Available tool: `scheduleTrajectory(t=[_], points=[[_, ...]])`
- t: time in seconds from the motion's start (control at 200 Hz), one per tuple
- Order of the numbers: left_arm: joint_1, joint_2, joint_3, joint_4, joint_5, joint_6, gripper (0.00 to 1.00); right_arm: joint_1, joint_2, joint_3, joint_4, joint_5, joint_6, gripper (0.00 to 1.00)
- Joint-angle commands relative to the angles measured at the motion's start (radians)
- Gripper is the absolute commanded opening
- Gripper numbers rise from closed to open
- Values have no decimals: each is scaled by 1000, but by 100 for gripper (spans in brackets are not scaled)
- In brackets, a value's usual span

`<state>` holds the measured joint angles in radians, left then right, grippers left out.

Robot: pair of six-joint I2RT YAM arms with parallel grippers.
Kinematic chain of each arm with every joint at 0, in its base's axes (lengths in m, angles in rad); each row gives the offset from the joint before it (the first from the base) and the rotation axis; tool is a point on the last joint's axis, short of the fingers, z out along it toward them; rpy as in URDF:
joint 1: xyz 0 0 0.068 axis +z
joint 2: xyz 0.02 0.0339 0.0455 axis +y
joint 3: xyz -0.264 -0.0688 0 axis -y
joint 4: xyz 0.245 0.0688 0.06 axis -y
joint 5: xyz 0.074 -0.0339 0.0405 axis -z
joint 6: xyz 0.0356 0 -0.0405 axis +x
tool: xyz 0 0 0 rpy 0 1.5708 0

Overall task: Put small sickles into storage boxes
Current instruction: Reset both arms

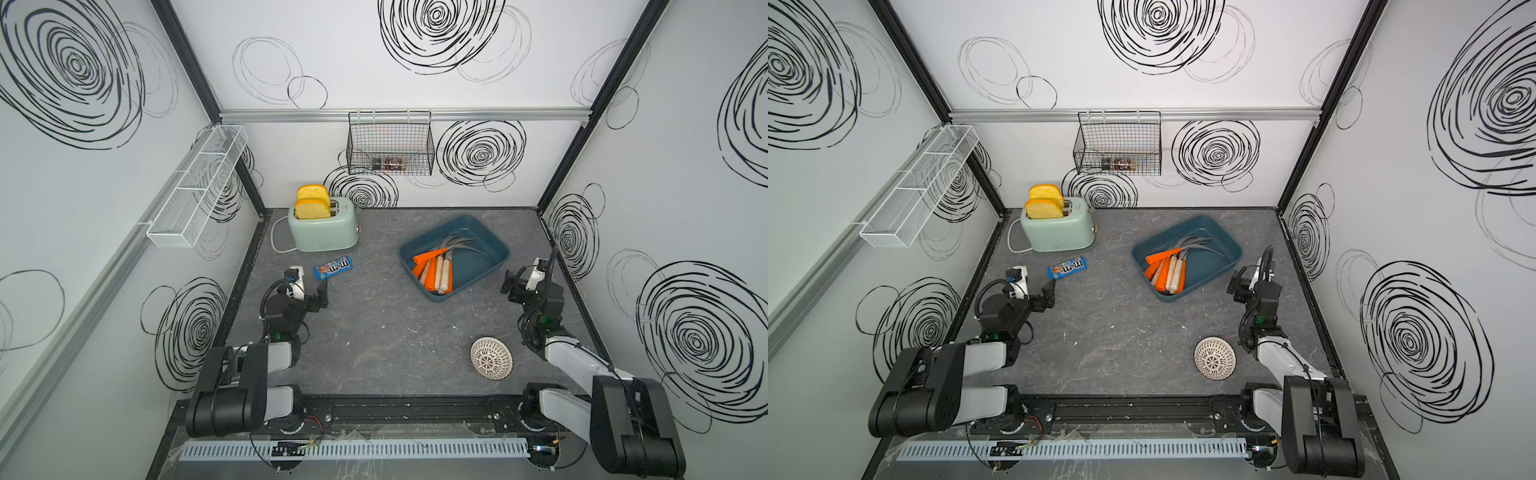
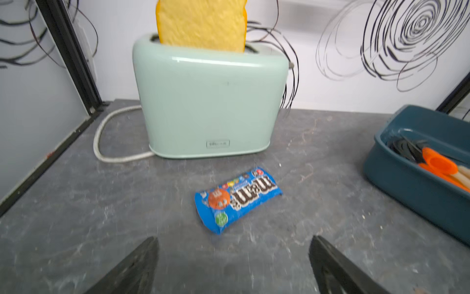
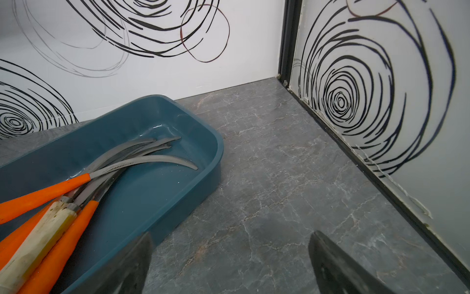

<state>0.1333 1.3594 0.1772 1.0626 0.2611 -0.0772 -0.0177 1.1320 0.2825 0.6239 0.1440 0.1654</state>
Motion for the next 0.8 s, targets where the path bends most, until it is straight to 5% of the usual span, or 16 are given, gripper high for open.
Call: scheduleTrajectory(t=[0.0,0.15,0.245,0.435,0.791], points=[[-1,51,26,213,24,-37,96,-6,82,-22,244,3,-34,98],[-113,59,10,225,-108,65,96,-5,249,-24,389,-28,-52,98],[-131,132,-52,427,-144,63,96,53,322,-47,503,-44,-129,98],[-130,104,17,242,-181,54,96,26,346,-33,493,-21,-83,98],[-144,104,28,224,-209,65,96,29,345,-34,498,-18,-86,98]])
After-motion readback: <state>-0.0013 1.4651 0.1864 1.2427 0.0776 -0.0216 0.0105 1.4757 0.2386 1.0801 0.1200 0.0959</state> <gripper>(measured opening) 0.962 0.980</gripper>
